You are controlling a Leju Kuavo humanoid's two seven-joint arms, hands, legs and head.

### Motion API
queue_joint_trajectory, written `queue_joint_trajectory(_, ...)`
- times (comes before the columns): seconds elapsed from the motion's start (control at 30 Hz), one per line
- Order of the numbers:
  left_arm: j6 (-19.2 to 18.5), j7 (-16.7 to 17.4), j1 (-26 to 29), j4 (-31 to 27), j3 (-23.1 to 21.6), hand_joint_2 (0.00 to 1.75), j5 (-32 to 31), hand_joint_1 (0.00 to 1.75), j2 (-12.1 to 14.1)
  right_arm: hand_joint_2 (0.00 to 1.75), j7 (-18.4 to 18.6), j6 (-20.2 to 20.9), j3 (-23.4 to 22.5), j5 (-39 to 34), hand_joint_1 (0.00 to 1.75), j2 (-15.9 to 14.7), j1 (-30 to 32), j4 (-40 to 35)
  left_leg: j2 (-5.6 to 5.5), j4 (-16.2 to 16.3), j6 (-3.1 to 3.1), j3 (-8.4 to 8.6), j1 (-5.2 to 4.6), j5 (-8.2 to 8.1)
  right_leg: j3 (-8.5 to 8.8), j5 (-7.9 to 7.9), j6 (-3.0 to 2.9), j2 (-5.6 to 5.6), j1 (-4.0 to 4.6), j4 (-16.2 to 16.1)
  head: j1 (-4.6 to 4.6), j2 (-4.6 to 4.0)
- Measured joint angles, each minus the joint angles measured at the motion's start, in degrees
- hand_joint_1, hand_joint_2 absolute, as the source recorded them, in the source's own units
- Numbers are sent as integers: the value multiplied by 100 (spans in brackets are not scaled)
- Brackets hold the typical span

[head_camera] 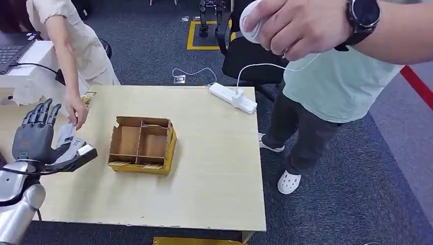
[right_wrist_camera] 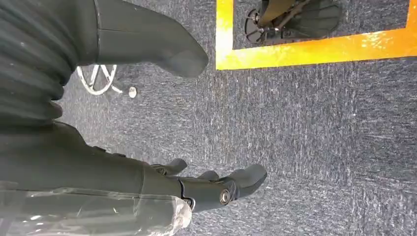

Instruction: Pass the card to the sensor for recognition and then transmit it.

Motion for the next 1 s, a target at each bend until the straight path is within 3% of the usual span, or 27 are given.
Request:
queue_joint_trajectory(0.2, 76, 118, -8, 111, 0, 175, -138, 175, 4, 175, -52, 4, -2, 9, 0, 0, -3, -2, 0, 0, 0, 0, 0, 0, 0, 0, 0, 0, 0, 0, -2, 0)
queue_joint_trajectory(0.7, 192, 30, -4, 181, 0, 175, -151, 175, 7, 175, -103, 4, -26, 26, 0, 2, -4, -2, -1, 0, 0, 0, 0, 0, 1, 0, 0, -1, 0, 0, -2, 0)
queue_joint_trajectory(0.87, 173, -88, -2, 181, 0, 175, -114, 175, 20, 175, -103, 4, -31, 50, 0, 2, -4, -2, -1, 0, 0, 0, 0, 0, 0, 0, 0, -1, 0, 0, -2, 0)
queue_joint_trajectory(1.0, -11, 61, -26, 227, -22, 175, -230, 175, 20, 175, -101, 0, -48, 57, 0, 2, -4, -2, 0, 0, 0, 0, 0, 0, 0, 0, 0, -1, 0, 0, -2, 0)
